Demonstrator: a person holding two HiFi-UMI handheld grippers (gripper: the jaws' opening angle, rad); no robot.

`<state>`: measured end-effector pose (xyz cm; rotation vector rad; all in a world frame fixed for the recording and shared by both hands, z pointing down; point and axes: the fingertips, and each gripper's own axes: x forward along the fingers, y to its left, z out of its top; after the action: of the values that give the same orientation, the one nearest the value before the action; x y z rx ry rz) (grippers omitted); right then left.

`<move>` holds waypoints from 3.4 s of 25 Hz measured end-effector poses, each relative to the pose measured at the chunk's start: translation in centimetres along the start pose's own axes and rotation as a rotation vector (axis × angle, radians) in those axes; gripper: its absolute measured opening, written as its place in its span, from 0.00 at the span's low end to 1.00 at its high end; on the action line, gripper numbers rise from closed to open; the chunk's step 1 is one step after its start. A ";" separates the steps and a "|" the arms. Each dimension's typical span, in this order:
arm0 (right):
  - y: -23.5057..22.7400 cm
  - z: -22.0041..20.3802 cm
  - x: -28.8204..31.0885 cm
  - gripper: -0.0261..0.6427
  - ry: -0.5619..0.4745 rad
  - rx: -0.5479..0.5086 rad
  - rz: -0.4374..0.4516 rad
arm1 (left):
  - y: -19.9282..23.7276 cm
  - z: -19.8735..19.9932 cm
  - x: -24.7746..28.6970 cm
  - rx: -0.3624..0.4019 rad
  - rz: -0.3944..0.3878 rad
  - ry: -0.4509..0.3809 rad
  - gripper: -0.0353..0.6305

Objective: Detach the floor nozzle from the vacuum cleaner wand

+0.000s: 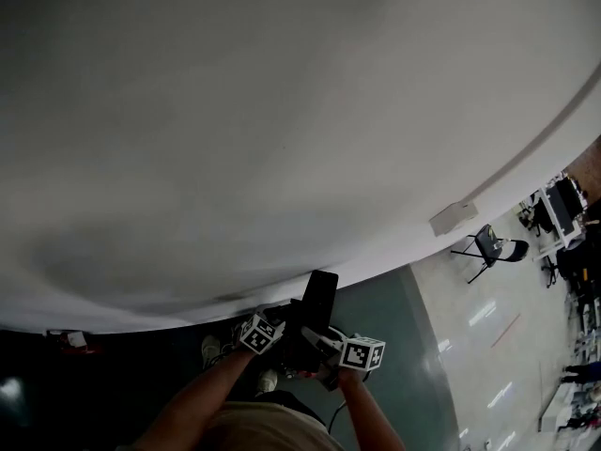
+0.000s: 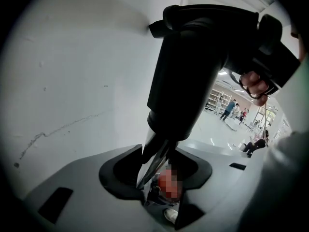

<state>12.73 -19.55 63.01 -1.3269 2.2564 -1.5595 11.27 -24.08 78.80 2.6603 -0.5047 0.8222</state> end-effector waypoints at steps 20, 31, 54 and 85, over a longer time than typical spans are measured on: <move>0.8 -1.2 -2.7 0.37 -0.048 0.049 -0.034 | -2.8 -0.6 -0.8 0.230 -0.033 0.010 0.29; -0.2 -0.8 -5.2 0.36 -0.177 0.199 0.023 | -4.5 -0.2 0.7 0.339 -0.106 0.013 0.28; -1.1 1.1 -7.2 0.37 -0.013 -0.299 -0.067 | -5.5 0.0 1.4 0.396 -0.121 0.084 0.28; -0.1 0.1 -4.9 0.38 0.192 -0.475 -0.316 | -6.7 -0.3 1.3 0.403 -0.087 0.078 0.28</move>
<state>15.83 -16.25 61.23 -1.7932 2.7732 -1.3219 14.91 -18.35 78.59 2.9683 -0.2186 1.0947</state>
